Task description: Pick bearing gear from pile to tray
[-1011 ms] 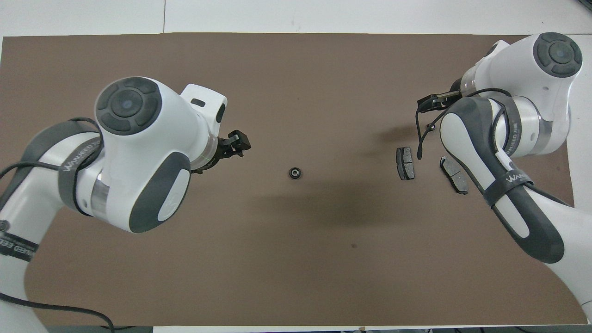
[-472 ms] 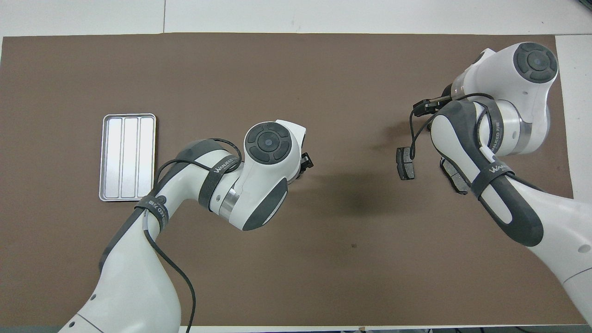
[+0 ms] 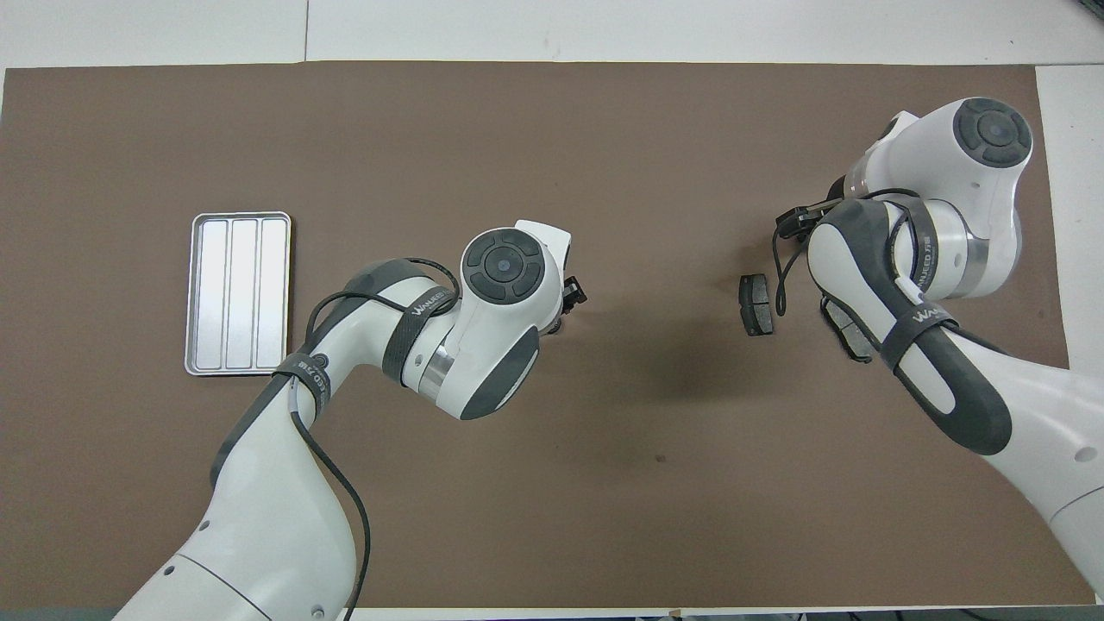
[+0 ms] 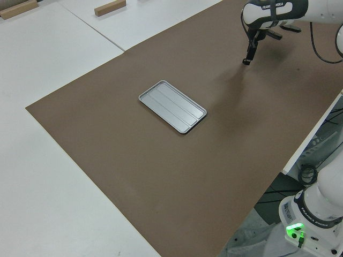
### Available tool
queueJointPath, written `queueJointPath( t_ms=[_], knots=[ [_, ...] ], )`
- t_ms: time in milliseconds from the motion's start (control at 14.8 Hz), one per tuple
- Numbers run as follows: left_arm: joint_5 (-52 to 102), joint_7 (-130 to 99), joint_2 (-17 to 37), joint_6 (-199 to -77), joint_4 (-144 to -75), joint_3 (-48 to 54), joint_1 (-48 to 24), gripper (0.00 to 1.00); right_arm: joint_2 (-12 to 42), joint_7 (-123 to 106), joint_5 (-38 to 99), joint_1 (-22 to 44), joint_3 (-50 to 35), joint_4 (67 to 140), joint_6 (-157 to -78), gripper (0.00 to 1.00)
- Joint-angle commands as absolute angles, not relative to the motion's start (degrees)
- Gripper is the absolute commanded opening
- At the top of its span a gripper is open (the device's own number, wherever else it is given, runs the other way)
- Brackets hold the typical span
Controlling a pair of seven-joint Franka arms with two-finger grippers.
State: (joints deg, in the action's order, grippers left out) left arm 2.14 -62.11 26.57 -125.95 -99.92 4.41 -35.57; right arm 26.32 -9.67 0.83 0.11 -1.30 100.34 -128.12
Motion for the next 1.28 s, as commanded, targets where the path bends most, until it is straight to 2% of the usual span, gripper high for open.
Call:
queueJointPath(
  t_ms=[0,539,943,1213],
  knots=[
    [1.7,-65.1,31.9,-119.1,-91.4,2.9,-37.9,1.00,25.8,-11.3,0.7,-1.3,-2.1,102.3,-130.1,0.90],
    [1.1,-66.4,32.3,-121.1,-92.2,2.9,-38.6,1.00,26.0,-10.9,0.7,-1.0,-2.1,103.4,-131.3,0.89],
    [1.1,-67.2,32.3,-122.2,-92.9,2.9,-38.1,0.74,26.9,-6.6,0.8,-1.1,-2.1,103.2,-132.5,0.88],
    [1.0,-67.1,32.3,-122.6,-93.1,2.9,-37.7,0.68,27.2,-5.0,0.8,-1.1,-2.1,103.0,-132.6,0.88]
  ],
)
